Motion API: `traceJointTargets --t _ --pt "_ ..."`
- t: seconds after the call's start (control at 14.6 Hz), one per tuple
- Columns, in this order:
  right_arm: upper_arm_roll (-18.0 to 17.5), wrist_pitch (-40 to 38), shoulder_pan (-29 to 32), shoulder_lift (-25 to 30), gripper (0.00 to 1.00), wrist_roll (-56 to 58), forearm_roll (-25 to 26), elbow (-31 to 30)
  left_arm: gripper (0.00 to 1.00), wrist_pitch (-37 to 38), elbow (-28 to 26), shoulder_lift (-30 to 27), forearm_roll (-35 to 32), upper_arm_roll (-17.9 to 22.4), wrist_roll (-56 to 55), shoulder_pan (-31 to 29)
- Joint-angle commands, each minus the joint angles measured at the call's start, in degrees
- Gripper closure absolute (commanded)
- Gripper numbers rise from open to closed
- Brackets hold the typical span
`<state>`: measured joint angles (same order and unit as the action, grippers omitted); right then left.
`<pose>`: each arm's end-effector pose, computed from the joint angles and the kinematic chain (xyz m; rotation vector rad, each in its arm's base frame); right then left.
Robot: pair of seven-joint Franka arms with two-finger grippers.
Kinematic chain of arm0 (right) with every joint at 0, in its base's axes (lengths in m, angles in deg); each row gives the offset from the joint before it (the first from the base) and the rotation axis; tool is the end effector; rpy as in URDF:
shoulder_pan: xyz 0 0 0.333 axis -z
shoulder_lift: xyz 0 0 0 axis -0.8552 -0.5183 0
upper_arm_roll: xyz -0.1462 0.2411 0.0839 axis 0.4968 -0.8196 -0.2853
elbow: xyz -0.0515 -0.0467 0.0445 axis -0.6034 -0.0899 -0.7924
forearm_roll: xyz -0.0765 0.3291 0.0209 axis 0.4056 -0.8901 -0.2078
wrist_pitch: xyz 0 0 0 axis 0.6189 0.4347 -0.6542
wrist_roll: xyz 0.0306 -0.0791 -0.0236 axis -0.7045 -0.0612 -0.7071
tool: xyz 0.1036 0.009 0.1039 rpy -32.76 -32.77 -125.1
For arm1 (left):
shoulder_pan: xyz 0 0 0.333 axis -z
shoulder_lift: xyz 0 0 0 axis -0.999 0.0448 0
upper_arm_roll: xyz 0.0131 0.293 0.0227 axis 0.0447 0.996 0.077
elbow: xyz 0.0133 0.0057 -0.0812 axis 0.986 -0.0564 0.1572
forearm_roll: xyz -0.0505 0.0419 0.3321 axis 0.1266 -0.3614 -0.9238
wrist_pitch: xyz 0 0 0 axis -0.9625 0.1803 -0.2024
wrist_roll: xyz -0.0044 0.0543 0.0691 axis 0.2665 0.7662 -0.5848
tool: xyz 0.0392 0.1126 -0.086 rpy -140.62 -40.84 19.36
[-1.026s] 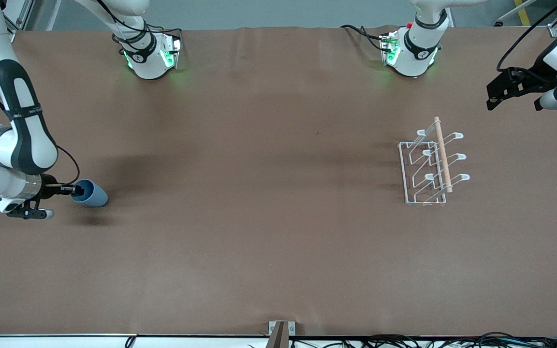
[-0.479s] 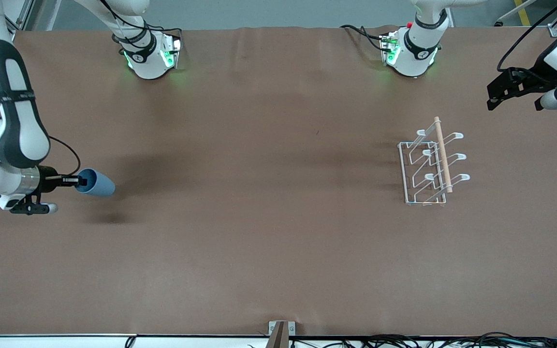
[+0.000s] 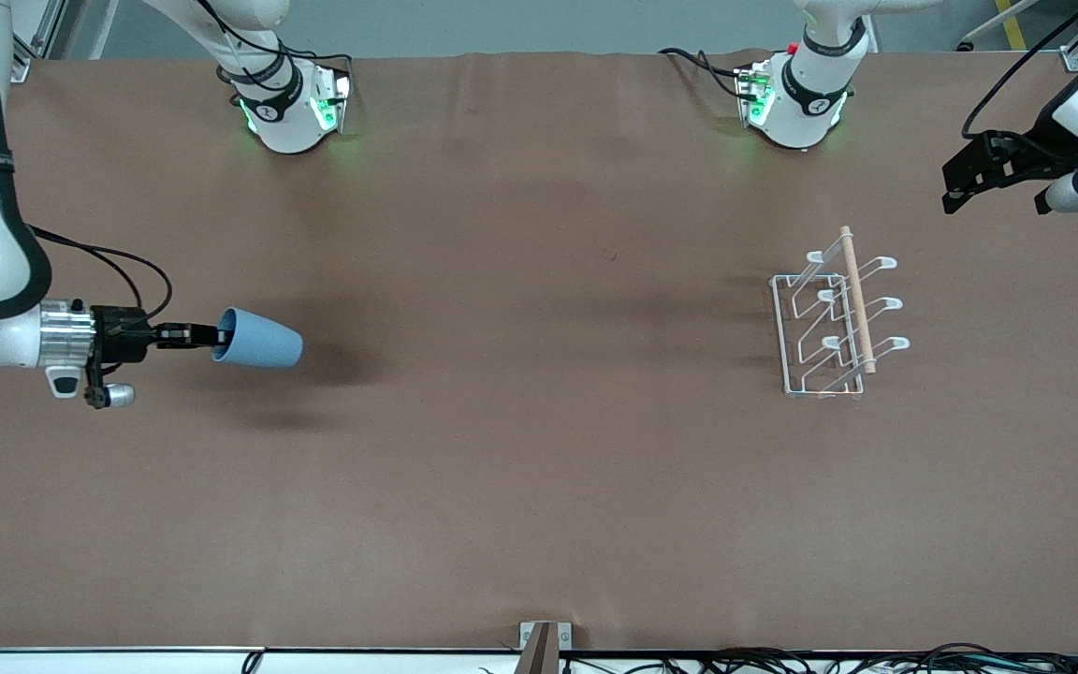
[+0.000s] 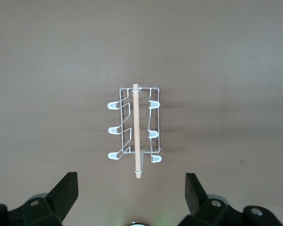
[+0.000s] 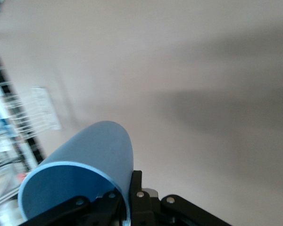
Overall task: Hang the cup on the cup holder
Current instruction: 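Carry the cup toward the middle while the left gripper reaches it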
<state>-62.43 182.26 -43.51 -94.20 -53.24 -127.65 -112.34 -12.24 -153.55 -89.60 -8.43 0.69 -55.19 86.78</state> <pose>0.5357 0.0097 0.3217 -2.2691 0.1286 0.3304 0.4654 -0.0638 0.5976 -3.1177 0.0867 -0.0095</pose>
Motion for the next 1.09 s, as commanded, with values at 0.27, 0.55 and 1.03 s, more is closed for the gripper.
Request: traceJointTargets --t 0.27,0.55,1.03 --pt "-0.37 3.79 -13.49 -1.19 0.98 4.37 -21.37 -2.24 0.0 -0.9 3.03 4.36 9.7 -6.8 0.24 5.9" --pt "-0.37 4.42 -19.92 -3.21 1.0 3.76 -34.47 -1.63 0.0 -10.64 9.79 11.65 9.0 -11.92 -0.38 15.56" --pt "-0.37 -2.84 -21.86 -8.04 1.0 4.02 -37.38 1.44 0.0 -27.96 14.55 22.03 5.68 -11.31 0.85 29.37"
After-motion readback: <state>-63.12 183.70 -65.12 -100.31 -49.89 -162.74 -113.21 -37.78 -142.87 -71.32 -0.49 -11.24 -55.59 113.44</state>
